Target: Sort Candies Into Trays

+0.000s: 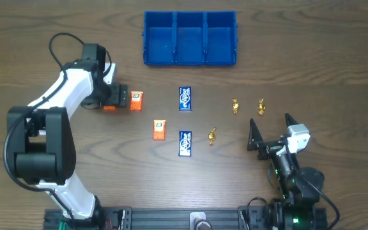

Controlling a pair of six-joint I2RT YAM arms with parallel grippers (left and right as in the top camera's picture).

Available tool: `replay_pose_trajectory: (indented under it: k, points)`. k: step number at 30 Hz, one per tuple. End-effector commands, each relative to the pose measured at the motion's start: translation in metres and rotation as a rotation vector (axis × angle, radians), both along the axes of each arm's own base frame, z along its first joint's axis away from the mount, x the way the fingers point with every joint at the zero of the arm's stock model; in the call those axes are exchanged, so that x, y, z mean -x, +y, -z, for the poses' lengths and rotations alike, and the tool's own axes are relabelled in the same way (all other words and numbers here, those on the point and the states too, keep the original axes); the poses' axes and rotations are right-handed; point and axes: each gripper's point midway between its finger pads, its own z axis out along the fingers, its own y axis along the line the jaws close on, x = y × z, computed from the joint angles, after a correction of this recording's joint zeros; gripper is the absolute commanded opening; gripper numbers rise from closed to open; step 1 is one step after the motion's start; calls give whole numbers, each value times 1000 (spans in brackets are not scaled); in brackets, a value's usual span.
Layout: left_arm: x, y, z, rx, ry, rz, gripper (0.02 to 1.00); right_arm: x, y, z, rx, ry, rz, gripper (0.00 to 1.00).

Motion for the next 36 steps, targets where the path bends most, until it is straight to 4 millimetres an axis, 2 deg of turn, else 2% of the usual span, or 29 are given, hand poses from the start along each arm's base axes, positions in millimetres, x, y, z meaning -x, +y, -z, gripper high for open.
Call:
replay_pose_trajectory:
  k: [1,10,14,17,20,22,23,26,30,32,35,36]
  points:
    - [-3,4,4,-29,4,6,820,0,-1,1,-7,1,6,1000]
    - [-3,4,13,-30,15,-9,693,0,-1,1,-7,1,6,1000]
    - [-5,4,13,-26,8,-18,573,0,-1,1,-7,1,6,1000]
    - [-5,3,13,-25,7,-22,419,0,-1,1,-7,1,6,1000]
    - [-7,3,12,-22,1,-40,369,0,-1,1,-7,1,6,1000]
    - [-16,3,4,-13,-44,-70,347,0,-1,1,-7,1,6,1000]
    - [-20,3,-5,-8,-75,-90,347,0,-1,1,-7,1,6,1000]
    - [-38,-3,-74,31,-261,-151,338,0,-1,1,-7,1,6,1000]
    - [-46,-25,-188,42,-559,-175,345,0,-1,1,-7,1,6,1000]
    - [-52,-46,-242,29,-695,-163,340,0,-1,1,-7,1,6,1000]
    - [-65,-77,-281,29,-769,-123,347,0,-1,1,-7,1,6,1000]
    - [-74,-91,-288,36,-774,-104,347,0,-1,1,-7,1,6,1000]
